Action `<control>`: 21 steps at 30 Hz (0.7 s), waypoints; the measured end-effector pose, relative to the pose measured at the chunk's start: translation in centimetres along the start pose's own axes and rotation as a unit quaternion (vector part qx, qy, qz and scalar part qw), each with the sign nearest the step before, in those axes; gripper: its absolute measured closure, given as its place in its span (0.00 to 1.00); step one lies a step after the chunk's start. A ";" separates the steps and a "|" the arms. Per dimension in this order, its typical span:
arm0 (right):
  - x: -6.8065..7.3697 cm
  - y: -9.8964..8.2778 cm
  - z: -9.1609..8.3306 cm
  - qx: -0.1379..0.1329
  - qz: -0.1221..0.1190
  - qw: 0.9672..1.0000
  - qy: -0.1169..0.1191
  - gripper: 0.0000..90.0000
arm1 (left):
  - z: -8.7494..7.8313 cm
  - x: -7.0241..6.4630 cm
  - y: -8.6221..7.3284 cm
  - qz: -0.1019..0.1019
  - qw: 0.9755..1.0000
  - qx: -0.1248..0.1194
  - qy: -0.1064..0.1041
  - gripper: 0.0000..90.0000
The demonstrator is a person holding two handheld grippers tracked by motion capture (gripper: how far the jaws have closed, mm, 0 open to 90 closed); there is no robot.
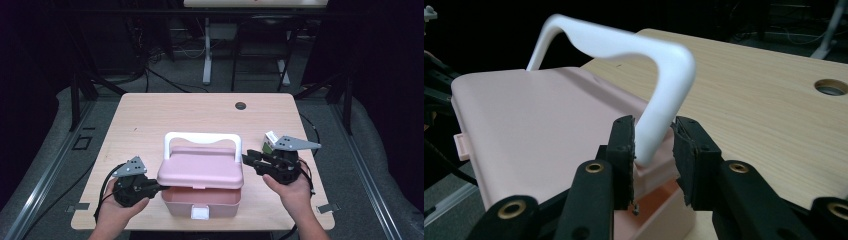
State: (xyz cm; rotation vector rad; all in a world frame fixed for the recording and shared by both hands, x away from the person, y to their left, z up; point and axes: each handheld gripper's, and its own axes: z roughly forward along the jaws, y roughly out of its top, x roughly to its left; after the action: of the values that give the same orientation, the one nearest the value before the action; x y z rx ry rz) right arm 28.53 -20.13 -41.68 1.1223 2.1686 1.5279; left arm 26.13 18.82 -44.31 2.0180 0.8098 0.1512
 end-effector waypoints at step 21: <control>2.5 -6.7 -0.4 0.042 0.023 0.999 -0.026 0.66 | -0.9 -0.4 2.4 0.011 1.000 -0.011 0.002 1.00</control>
State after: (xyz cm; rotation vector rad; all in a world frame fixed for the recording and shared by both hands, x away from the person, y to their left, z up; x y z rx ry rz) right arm 23.64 -19.61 -46.88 1.2317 2.2044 1.4207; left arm 26.63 18.40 -41.82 2.0061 0.7864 0.1760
